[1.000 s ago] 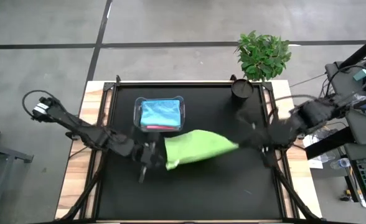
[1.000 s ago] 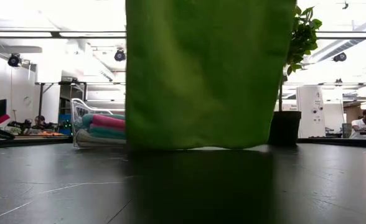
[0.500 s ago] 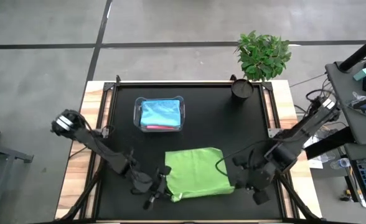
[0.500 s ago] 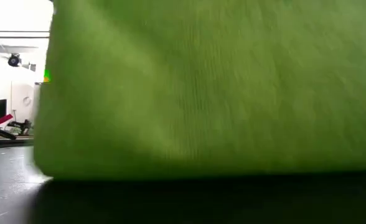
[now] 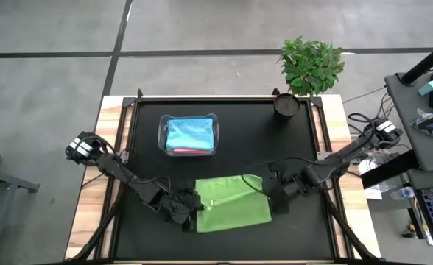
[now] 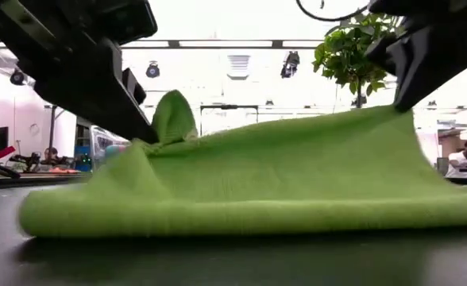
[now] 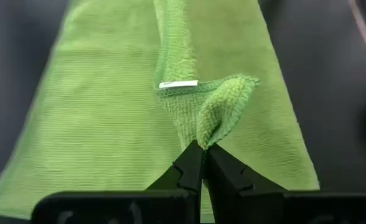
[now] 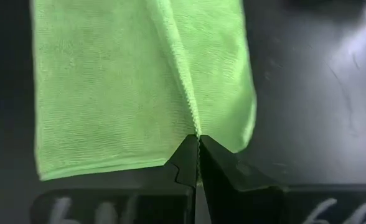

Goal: Fold microfiber towels
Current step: Fold the green microfiber cloth

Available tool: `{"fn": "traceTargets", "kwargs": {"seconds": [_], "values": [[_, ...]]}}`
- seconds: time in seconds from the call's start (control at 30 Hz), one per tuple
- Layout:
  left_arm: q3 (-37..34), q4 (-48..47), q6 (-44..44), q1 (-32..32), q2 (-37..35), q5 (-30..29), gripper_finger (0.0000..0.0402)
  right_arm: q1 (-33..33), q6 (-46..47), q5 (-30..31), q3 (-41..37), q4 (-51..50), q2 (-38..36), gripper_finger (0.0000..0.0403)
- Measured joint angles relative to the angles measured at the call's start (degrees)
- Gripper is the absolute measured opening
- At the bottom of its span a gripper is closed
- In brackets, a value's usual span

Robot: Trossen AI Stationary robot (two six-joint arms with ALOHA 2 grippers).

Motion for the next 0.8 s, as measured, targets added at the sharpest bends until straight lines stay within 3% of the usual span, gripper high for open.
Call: {"fn": "traceTargets", "kwargs": {"seconds": [0.33, 0.8], "values": [[-3.04, -0.23, 0.01, 4.03, -0.57, -1.07, 0.0000, -5.95, -0.35, 0.06, -2.37, 0.33, 1.74, 0.0008], [-3.52, -0.27, -1.48, 6.02, -0.57, -3.12, 0.0000, -8.25, -0.27, 1.93, -2.80, 1.12, 10.07, 0.0008]]}}
